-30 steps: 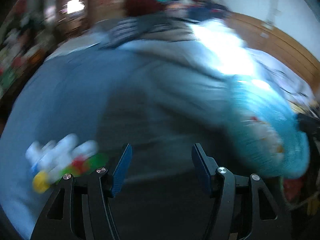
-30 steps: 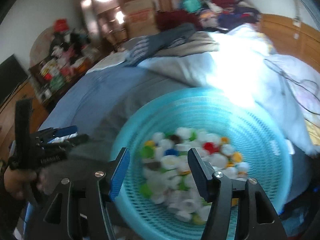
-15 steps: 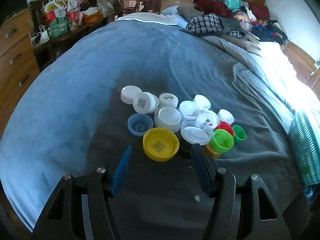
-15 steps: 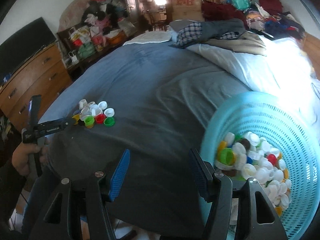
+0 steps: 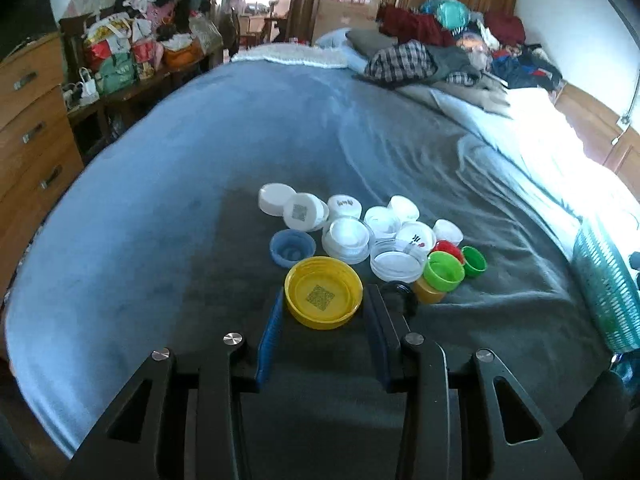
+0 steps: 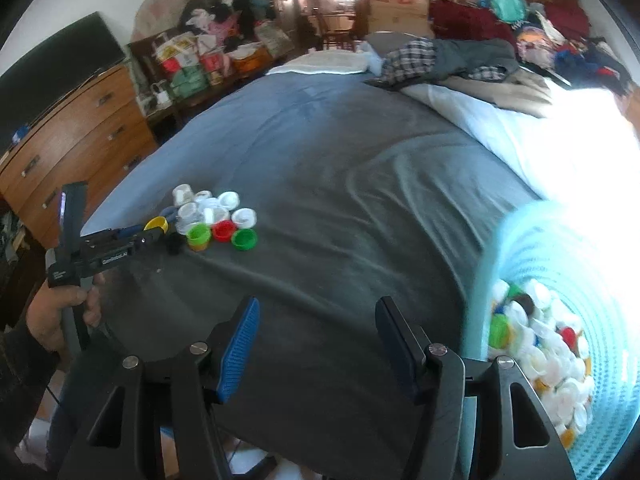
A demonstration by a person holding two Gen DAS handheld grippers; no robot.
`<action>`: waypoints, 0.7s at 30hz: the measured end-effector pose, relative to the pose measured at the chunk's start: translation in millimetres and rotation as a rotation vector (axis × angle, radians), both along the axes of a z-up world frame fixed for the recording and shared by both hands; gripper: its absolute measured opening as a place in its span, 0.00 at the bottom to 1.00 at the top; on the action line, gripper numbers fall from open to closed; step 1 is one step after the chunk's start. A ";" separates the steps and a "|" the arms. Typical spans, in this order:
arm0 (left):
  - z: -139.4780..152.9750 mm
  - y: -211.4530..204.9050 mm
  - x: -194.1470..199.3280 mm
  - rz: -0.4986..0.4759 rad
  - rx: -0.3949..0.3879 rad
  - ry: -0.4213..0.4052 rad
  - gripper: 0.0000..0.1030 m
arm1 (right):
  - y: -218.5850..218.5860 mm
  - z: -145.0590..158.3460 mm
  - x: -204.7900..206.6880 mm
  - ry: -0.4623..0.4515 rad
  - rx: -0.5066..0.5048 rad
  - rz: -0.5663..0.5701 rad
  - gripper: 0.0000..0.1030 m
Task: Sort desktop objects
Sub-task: 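Grasp the yellow cap with the left tool while the right tool grasps a green cap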
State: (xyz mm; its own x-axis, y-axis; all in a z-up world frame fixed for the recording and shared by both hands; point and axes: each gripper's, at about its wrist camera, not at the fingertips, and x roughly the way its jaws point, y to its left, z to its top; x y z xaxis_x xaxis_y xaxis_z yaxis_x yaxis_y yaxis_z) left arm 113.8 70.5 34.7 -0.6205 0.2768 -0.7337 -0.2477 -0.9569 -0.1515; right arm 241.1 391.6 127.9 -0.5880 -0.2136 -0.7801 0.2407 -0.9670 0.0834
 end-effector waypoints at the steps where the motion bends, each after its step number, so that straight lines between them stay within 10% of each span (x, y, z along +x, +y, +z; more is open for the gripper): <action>1: 2.8 -3.4 4.5 -0.004 0.007 0.002 0.33 | -4.5 -4.3 -4.0 -0.005 -0.002 0.009 0.63; 21: -2.5 -22.4 2.9 0.018 0.063 -0.054 0.33 | -118.1 -107.3 -123.9 -0.129 0.035 0.209 0.49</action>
